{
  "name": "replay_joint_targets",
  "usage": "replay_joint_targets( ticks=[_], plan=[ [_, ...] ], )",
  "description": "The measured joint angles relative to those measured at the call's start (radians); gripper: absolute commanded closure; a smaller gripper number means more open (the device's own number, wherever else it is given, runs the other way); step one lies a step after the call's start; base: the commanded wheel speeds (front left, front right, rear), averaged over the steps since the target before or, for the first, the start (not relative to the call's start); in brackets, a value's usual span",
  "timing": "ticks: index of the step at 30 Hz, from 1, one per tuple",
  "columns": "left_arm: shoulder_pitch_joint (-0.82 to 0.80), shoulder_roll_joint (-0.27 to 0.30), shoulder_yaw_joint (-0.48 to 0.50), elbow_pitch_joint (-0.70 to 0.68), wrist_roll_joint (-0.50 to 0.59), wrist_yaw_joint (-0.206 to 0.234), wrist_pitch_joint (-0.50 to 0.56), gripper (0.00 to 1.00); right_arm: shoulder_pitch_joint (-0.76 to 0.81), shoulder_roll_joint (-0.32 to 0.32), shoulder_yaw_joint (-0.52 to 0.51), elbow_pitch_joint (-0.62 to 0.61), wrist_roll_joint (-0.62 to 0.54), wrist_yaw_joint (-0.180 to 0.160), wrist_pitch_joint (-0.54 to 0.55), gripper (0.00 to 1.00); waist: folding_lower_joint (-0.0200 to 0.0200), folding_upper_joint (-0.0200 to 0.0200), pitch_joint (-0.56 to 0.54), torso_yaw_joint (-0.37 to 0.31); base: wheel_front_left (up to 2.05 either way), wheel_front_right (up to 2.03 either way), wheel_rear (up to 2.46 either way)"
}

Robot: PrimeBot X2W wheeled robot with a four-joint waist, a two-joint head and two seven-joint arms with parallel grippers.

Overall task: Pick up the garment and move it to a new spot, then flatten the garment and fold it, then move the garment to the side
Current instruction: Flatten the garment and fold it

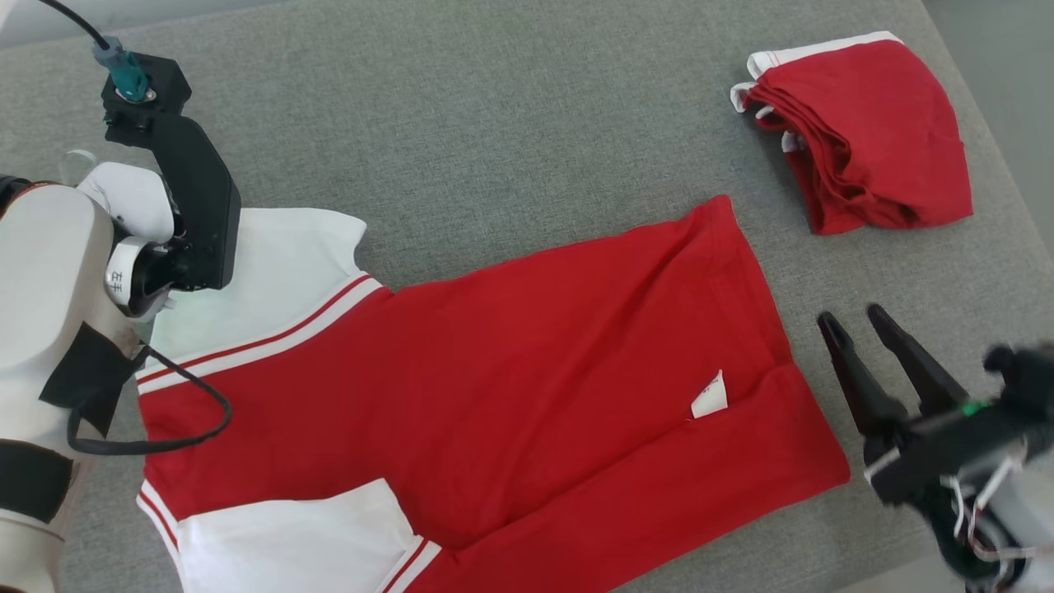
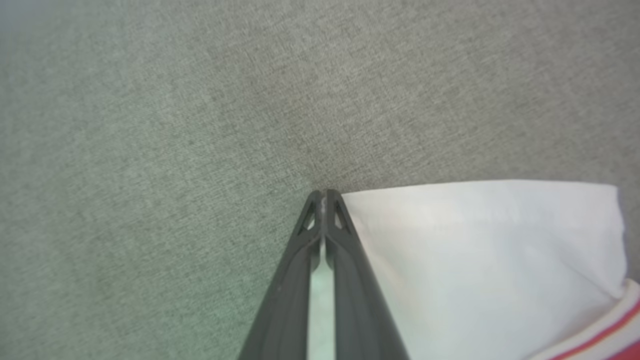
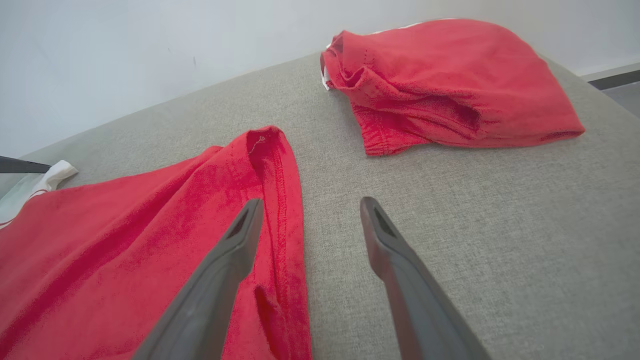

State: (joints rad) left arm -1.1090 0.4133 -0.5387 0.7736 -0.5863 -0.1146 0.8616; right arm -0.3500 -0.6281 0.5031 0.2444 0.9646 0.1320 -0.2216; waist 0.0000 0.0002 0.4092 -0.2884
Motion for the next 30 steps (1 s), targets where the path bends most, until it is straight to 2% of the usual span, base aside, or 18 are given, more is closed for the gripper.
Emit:
replay_joint_targets(
  ticks=[3,6,9,12,16,22,24,25,30],
  plan=[
    [-0.001,0.0,-0.006,-0.003,-0.012,-0.002,0.012,1.0,-0.12,-0.025,0.052,0.011,0.091,0.0,0.126,0.0,0.0,-0.0001,-0.005,0.007,0.0,0.0,0.0],
    [-0.005,-0.004,-0.013,-0.013,-0.017,-0.008,0.019,1.0,-0.238,-0.028,0.08,0.038,0.213,0.0,0.3,0.0,0.0,0.0,-0.005,0.02,0.0,0.0,0.0],
    [-0.017,-0.012,-0.021,-0.024,-0.019,-0.009,0.021,1.0,-0.334,-0.027,0.096,0.107,0.32,0.0,0.491,0.0,0.0,0.0,0.0,0.036,0.0,0.0,0.0],
    [-0.028,-0.025,-0.028,-0.034,-0.019,-0.009,0.02,1.0,-0.423,-0.025,0.094,0.188,0.393,0.0,0.628,0.0,0.0,0.0,0.008,0.054,0.0,0.0,0.0],
    [-0.039,-0.044,-0.037,-0.043,-0.018,-0.008,0.011,1.0,-0.504,-0.003,0.078,0.285,0.475,0.0,0.742,0.0,0.0,0.0,0.021,0.081,0.0,0.0,0.0],
    [-0.043,-0.066,-0.048,-0.049,-0.022,-0.009,-0.01,1.0,-0.546,0.02,0.083,0.388,0.506,0.0,0.816,0.0,0.0001,0.0,0.032,0.117,0.0,0.0,0.0],
    [-0.043,-0.068,-0.051,-0.055,-0.028,-0.009,-0.027,1.0,-0.564,0.032,0.085,0.408,0.506,0.0,0.817,0.59,0.0,0.0,0.035,0.129,0.0,0.0,0.0],
    [-0.043,-0.067,-0.054,-0.058,-0.03,-0.01,-0.037,1.0,-0.57,0.035,0.087,0.413,0.505,0.0,0.816,1.0,0.0001,0.0,0.036,0.134,0.0,0.0,0.0],
    [-0.044,-0.053,-0.071,-0.082,-0.04,-0.012,-0.107,1.0,-0.576,0.03,0.086,0.421,0.504,0.0,0.803,1.0,0.0001,0.0,0.038,0.154,0.0,0.0,0.0]
  ],
)
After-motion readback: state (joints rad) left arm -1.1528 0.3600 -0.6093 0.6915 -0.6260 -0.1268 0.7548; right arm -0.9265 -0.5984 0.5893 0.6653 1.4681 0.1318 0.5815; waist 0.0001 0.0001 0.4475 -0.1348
